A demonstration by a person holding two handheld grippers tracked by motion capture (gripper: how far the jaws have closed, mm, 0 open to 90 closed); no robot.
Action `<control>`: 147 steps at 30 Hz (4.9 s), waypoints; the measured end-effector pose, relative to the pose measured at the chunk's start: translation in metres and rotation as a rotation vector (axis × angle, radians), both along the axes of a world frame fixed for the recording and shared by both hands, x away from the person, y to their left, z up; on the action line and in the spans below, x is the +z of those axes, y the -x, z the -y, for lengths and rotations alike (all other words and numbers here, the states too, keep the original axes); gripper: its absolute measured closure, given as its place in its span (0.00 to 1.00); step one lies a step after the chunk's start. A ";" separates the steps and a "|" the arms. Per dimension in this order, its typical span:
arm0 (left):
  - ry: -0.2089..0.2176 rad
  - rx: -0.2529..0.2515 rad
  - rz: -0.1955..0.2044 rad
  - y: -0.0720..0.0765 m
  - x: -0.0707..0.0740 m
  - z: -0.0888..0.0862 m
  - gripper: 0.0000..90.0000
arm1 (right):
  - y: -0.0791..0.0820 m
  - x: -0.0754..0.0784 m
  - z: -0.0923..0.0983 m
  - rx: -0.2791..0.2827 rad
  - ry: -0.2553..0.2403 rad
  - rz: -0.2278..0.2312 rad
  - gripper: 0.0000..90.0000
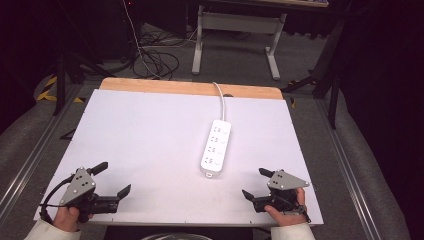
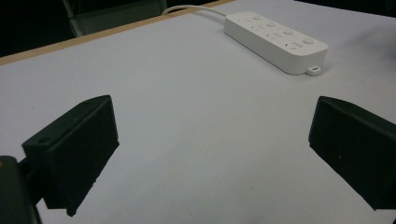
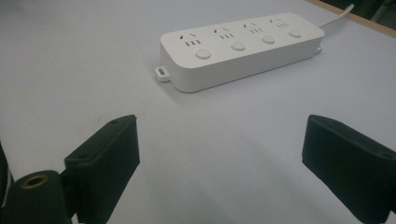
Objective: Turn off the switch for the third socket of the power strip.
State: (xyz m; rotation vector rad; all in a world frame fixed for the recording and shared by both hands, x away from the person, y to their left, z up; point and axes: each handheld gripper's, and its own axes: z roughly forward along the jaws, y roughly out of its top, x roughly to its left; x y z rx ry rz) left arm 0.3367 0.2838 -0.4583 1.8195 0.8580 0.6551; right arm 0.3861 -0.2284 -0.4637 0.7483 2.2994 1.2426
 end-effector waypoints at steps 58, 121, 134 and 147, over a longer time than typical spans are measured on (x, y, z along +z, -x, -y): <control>-0.001 -0.028 0.020 0.002 0.000 -0.004 0.02 | -0.036 0.051 -0.031 0.014 0.067 -0.009 0.17; 0.006 -0.033 0.013 0.002 0.000 -0.005 0.02 | -0.127 0.056 -0.094 0.040 0.185 -0.198 1.00; 0.000 -0.034 0.015 0.002 0.000 -0.006 0.02 | -0.137 0.037 -0.098 0.057 0.153 -0.266 1.00; 0.002 -0.032 0.008 0.002 -0.001 -0.005 0.02 | -0.138 0.022 -0.101 0.018 0.171 -0.276 1.00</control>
